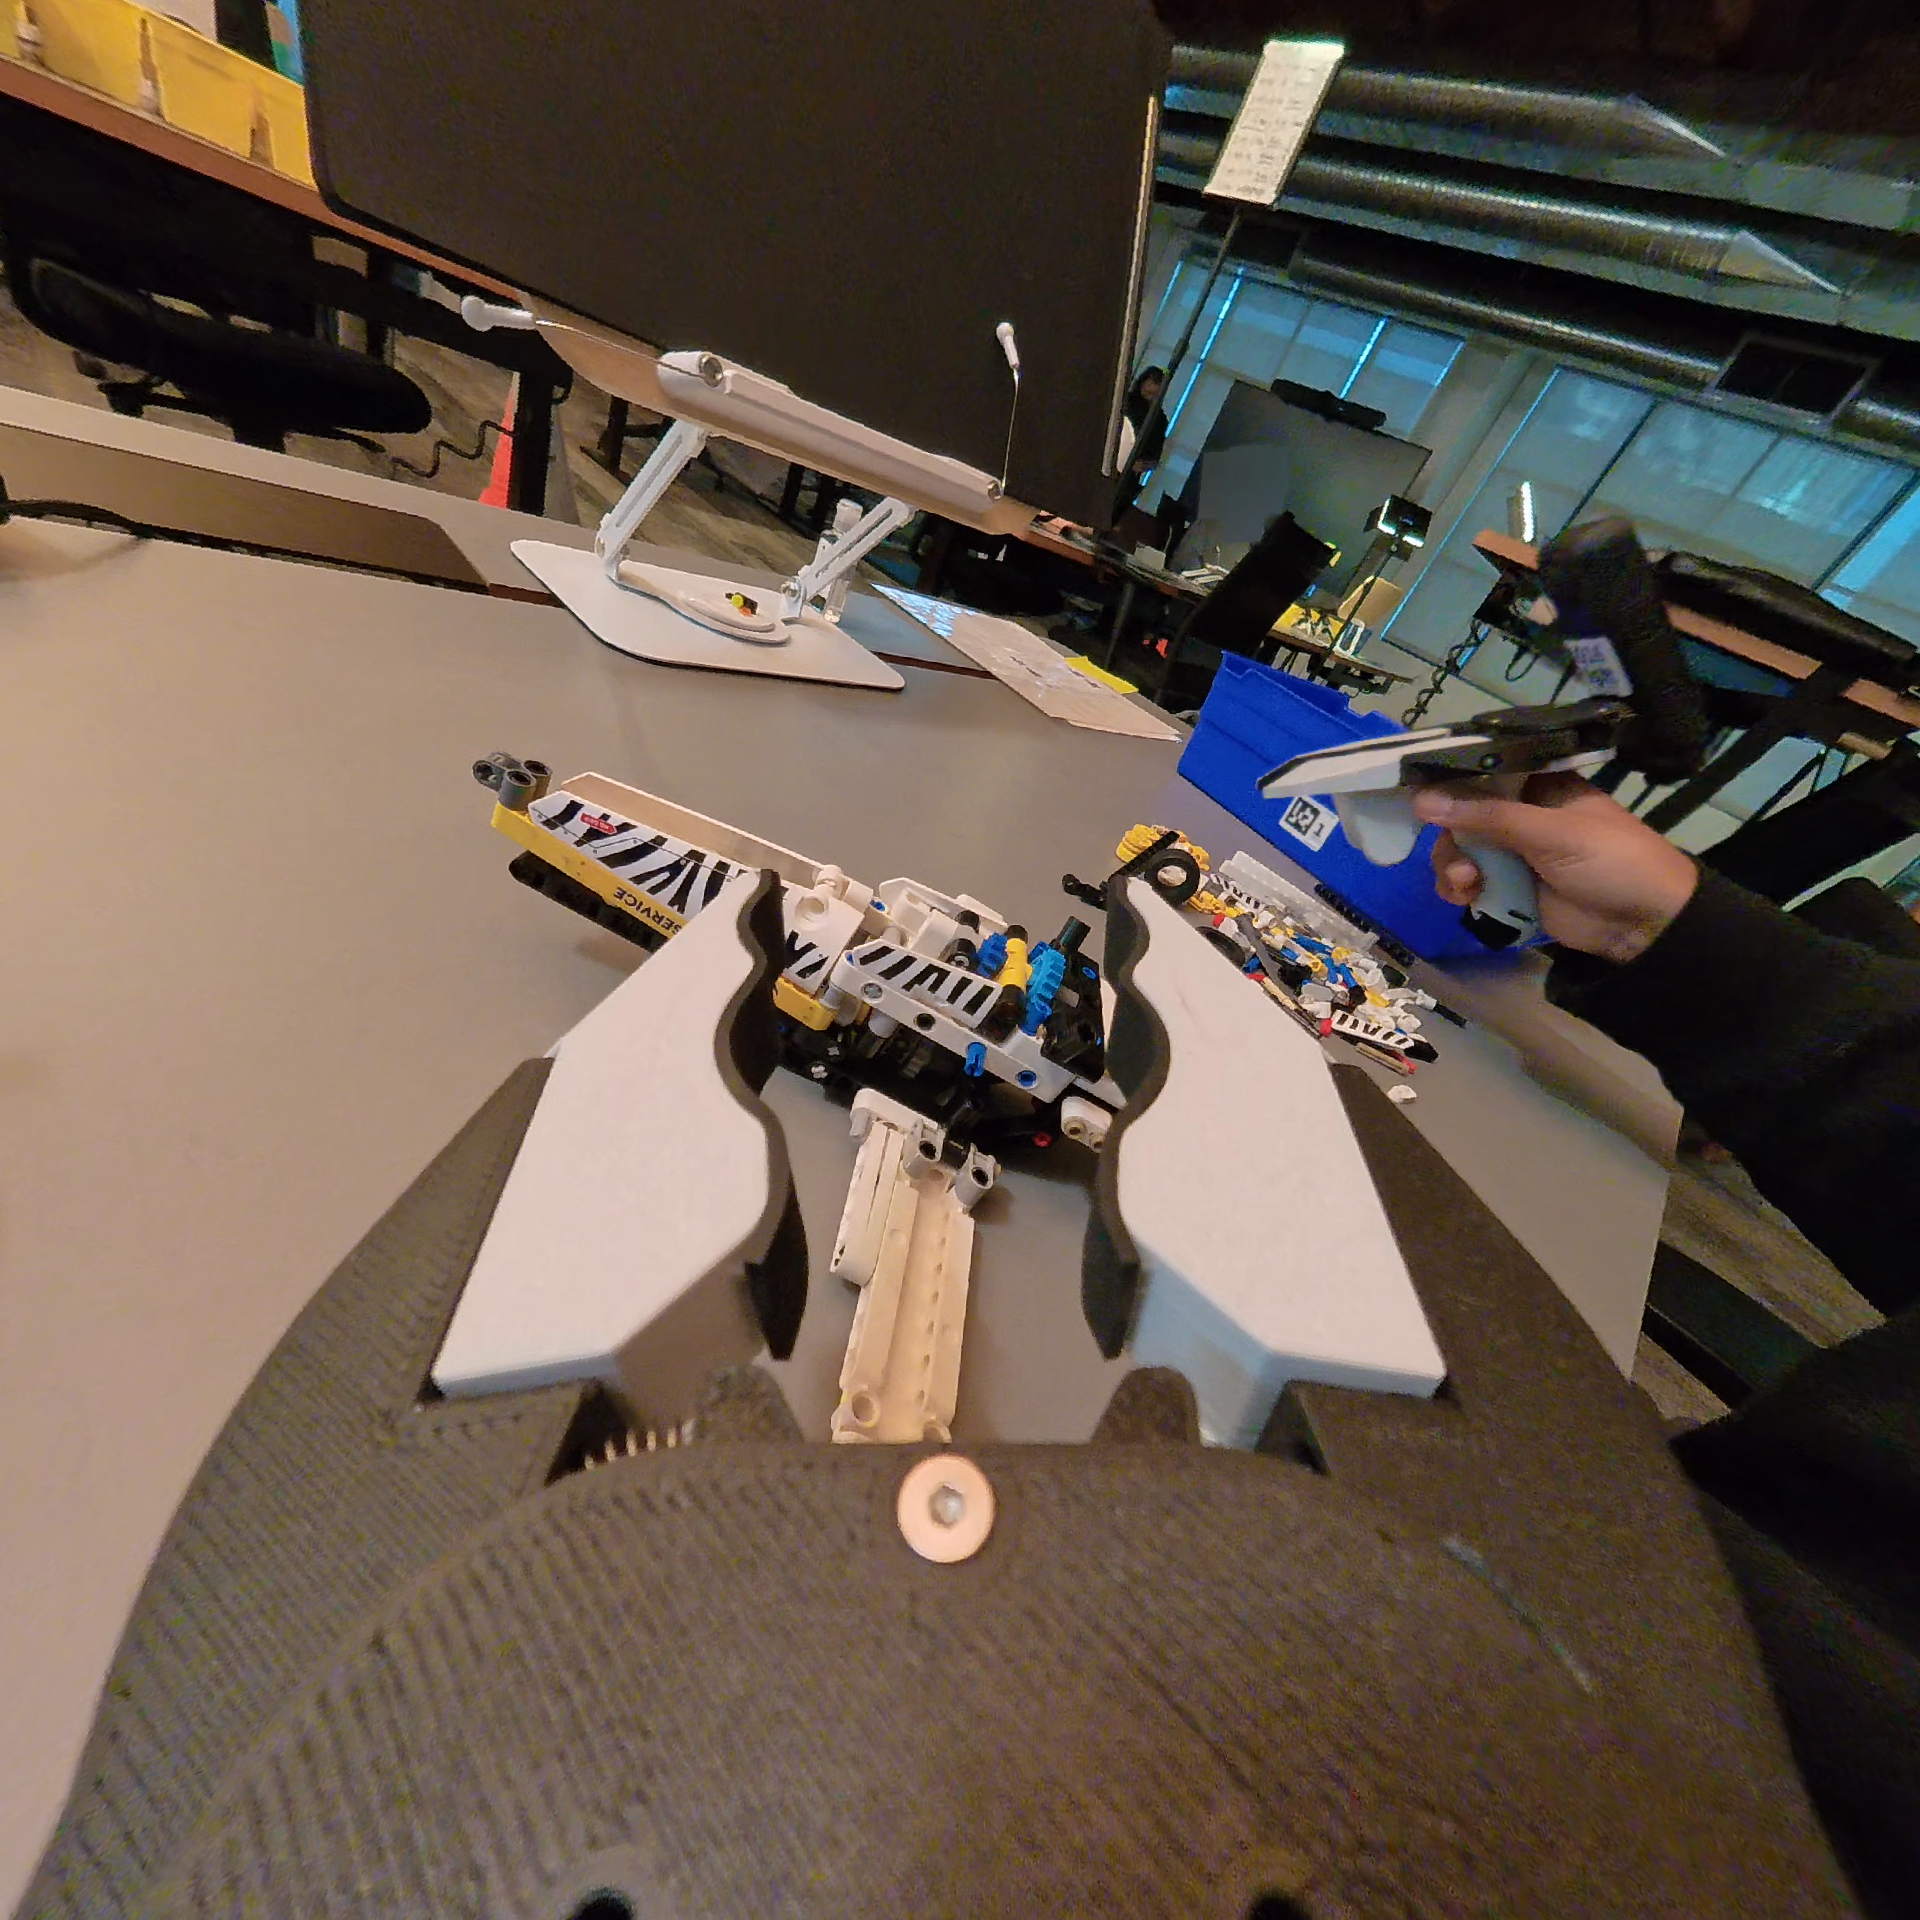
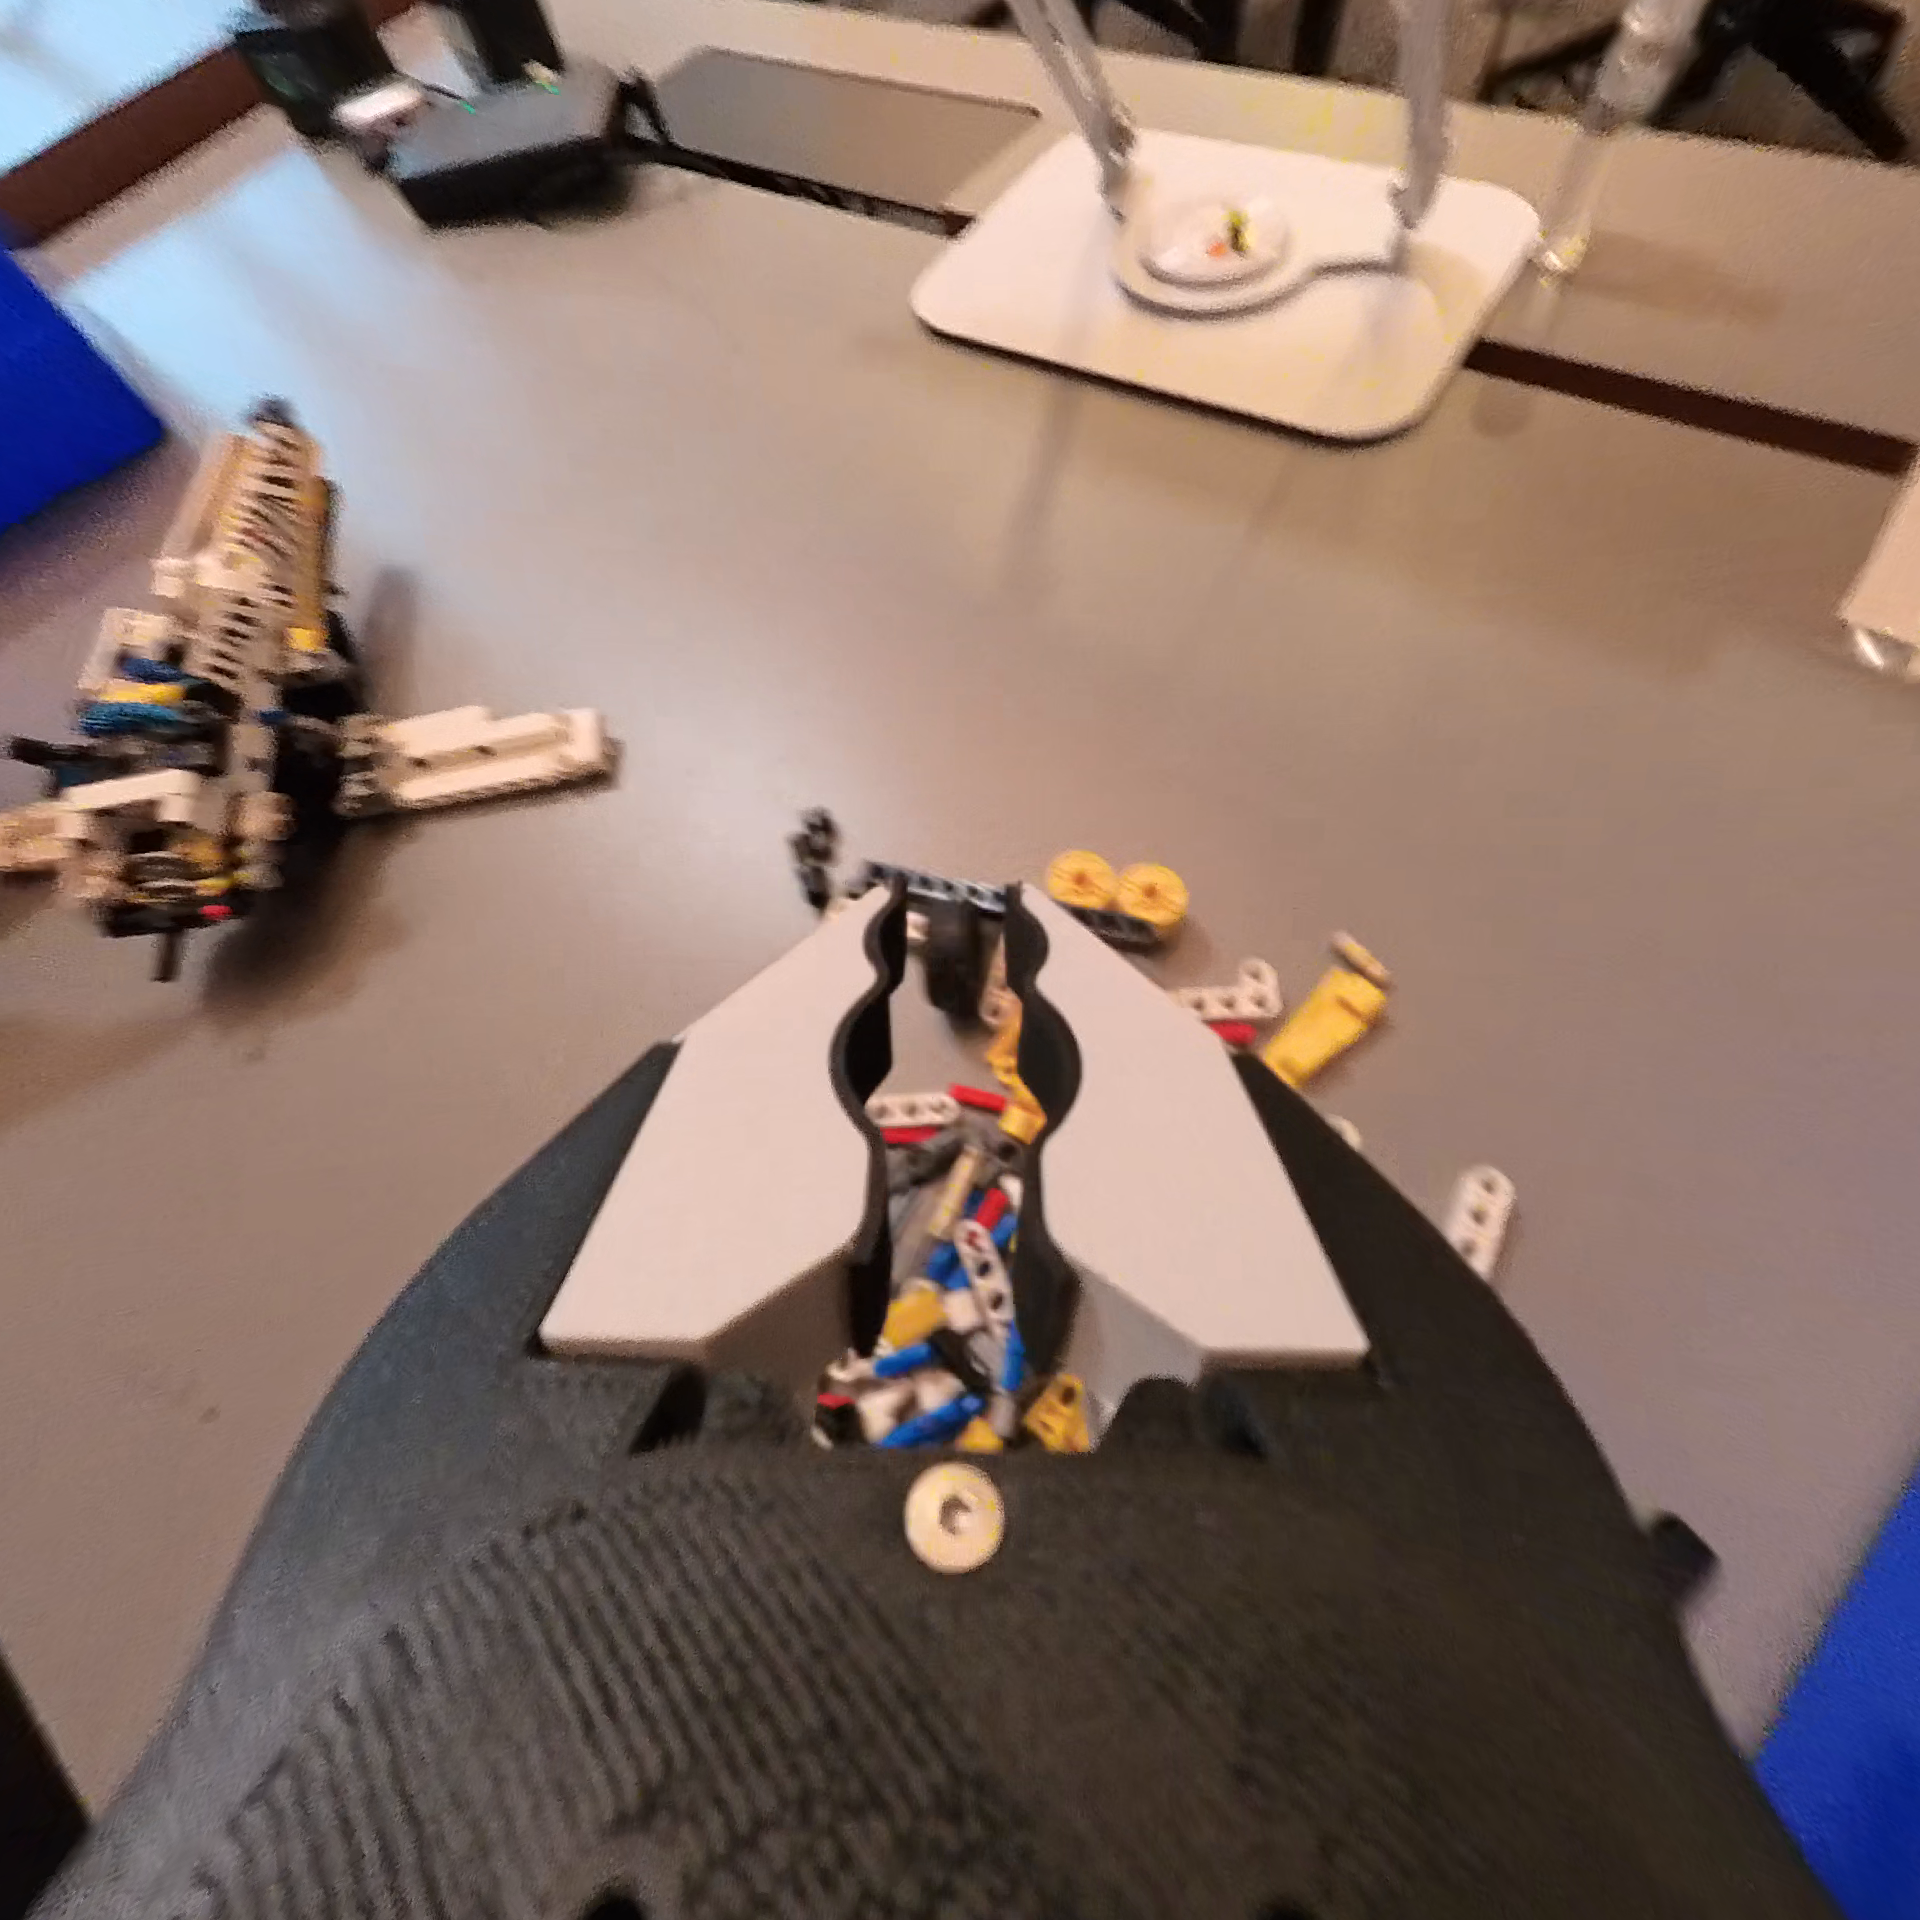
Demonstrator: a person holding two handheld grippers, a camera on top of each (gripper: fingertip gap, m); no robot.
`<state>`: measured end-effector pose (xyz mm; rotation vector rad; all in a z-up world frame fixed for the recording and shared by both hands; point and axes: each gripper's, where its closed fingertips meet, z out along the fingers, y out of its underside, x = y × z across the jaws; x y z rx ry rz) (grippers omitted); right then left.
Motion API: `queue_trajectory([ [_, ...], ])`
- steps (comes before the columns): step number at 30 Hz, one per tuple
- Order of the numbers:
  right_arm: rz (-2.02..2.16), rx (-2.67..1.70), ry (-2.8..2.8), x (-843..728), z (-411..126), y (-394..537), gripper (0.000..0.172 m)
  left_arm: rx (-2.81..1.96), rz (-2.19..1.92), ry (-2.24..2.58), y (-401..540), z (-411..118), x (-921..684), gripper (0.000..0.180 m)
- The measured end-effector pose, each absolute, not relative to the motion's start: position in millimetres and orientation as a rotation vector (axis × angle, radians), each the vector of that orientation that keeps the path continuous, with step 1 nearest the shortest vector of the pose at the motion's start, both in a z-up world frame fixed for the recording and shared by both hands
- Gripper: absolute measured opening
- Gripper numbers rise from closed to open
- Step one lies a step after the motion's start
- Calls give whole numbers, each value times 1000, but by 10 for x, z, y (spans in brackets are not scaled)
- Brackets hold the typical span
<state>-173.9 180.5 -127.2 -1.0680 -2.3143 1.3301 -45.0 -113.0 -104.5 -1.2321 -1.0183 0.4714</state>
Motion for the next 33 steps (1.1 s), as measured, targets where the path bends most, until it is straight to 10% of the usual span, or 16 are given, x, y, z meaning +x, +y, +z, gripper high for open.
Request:
queue_trajectory([
  [33, 1402, -440, -2474, -262, -1606, -408, 14, -1530, 411, -974, -559, -1287, -374, 60],
])
